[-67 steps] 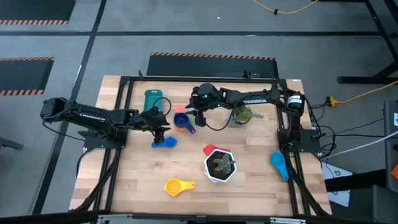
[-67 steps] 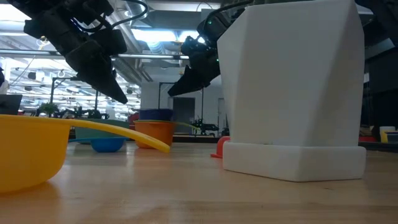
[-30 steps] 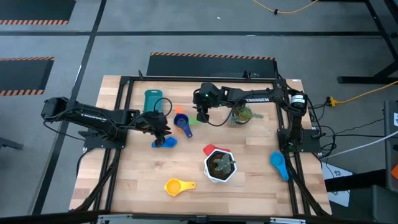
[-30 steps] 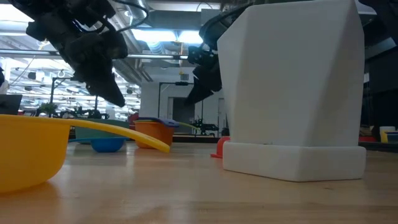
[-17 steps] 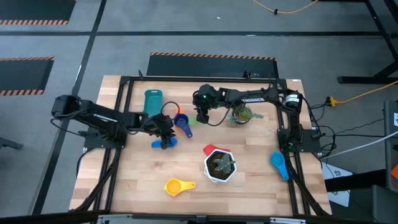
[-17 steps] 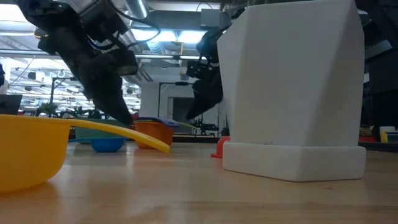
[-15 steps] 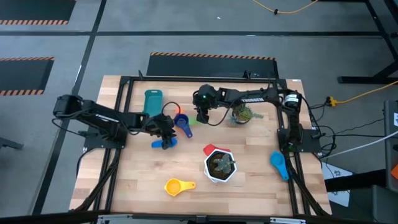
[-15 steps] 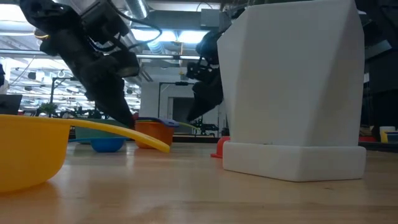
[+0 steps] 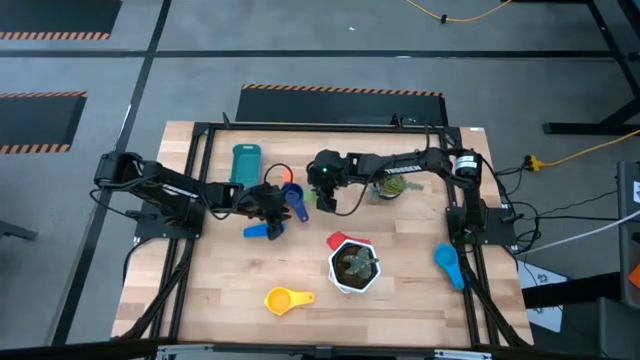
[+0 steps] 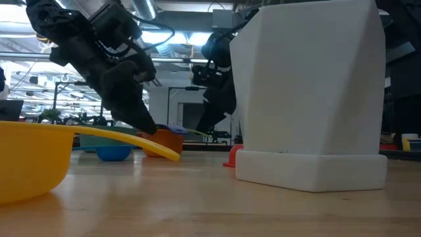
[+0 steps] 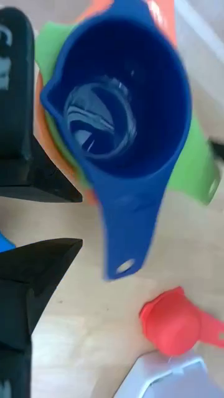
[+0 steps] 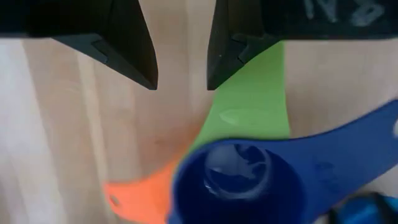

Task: Nest measuring cups in basket
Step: Adjust the nested measuring cups to an aligned position

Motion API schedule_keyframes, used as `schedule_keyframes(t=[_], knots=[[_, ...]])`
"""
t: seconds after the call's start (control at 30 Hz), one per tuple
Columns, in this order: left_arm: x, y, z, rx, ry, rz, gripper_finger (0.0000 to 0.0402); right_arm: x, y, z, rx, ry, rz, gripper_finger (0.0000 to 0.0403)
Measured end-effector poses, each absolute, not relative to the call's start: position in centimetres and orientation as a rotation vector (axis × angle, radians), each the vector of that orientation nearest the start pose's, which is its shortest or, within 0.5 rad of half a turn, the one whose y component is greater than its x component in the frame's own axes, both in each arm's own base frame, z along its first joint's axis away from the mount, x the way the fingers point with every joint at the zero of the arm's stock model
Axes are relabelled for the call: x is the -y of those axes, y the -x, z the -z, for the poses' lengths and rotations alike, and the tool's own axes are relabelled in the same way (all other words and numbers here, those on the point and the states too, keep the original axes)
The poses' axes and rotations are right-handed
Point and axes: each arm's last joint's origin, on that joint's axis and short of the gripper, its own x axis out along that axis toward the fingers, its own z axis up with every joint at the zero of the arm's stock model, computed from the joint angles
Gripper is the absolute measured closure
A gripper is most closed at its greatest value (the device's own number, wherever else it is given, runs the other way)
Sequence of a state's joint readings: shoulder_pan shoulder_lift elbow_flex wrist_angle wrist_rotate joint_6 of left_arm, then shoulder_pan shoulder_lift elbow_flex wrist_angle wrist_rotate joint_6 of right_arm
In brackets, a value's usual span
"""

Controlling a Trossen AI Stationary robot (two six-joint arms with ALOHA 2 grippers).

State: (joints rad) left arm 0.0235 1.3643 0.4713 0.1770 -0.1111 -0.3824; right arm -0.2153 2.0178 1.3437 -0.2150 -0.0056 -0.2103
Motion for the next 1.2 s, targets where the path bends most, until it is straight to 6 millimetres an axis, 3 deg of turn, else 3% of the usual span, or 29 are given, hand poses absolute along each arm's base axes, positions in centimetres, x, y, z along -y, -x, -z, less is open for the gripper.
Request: schedule_keyframes(t=[0.67,0.87,1.2], knots=[[-1.0,-24.0,-14.7,-0.651,0.324,-0.295,0.0305,4.6,-42.6,-16.4,-0.826,0.081,-0.015,0.0260],[-1.0,-23.9,-14.8,-0.653,0.326,-0.289,0.0305,4.6,-42.5,-16.7,-0.829,0.084,-0.013,0.0260],[-0.9,-22.6,-15.6,-0.721,0.331,-0.271,0.0305,6.3,-41.6,-20.1,-0.762,0.185,0.073,0.0260]])
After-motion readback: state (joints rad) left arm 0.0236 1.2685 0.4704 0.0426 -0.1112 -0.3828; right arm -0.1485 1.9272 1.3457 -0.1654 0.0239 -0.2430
